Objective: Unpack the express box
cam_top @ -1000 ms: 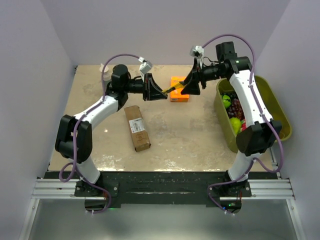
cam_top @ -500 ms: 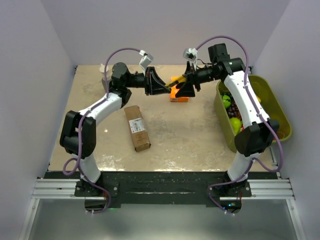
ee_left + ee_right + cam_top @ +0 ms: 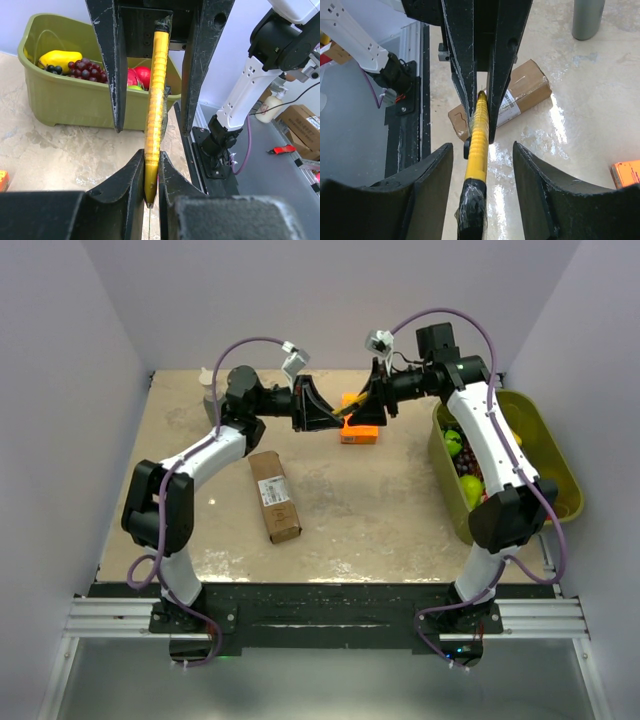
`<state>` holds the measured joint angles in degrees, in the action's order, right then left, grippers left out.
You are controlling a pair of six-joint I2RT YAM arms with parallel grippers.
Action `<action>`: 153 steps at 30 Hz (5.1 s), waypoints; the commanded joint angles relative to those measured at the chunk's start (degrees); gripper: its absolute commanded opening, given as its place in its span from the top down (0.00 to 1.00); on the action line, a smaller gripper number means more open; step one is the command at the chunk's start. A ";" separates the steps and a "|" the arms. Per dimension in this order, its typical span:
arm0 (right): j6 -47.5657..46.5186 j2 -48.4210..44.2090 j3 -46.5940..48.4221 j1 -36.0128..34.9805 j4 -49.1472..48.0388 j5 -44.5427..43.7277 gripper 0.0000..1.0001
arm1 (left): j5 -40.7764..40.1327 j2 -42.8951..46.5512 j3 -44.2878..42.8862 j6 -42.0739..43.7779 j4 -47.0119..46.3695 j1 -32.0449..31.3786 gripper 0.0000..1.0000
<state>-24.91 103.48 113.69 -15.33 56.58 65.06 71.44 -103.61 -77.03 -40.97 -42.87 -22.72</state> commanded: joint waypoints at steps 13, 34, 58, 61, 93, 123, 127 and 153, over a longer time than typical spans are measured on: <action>3.55 0.32 2.42 -2.25 -3.84 -0.81 0.58 | 0.28 -1.33 -3.38 0.10 -2.48 -0.75 1.00; 5.92 1.02 2.06 -2.42 -5.34 -0.63 0.58 | 0.10 -0.62 -1.89 -4.56 -9.51 0.13 1.00; 19.54 -2.48 -0.98 -1.02 -14.63 -23.90 1.00 | -17.19 5.50 -7.69 29.24 39.40 3.81 0.03; 26.54 -9.59 -17.88 -0.49 -30.64 -34.78 1.00 | -31.15 10.95 -6.73 44.19 55.68 3.82 0.00; 38.71 -14.27 -40.56 -9.28 -49.02 -48.18 1.00 | -48.59 11.51 21.05 30.50 70.39 17.27 0.06; 35.36 -10.05 -36.52 -9.19 -49.98 -46.86 1.00 | -40.68 22.73 21.40 49.62 70.84 44.87 0.00; 35.89 -9.97 -37.31 -9.19 -51.39 -46.78 1.00 | -43.22 23.99 13.17 44.76 77.20 39.87 0.00; 34.05 -16.47 -44.43 -9.19 -53.15 -47.48 1.00 | -70.40 12.12 10.69 35.18 83.30 15.07 0.00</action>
<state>10.33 88.92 69.28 -24.58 5.91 17.54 -6.63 -90.52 -66.02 -2.81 39.99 -7.51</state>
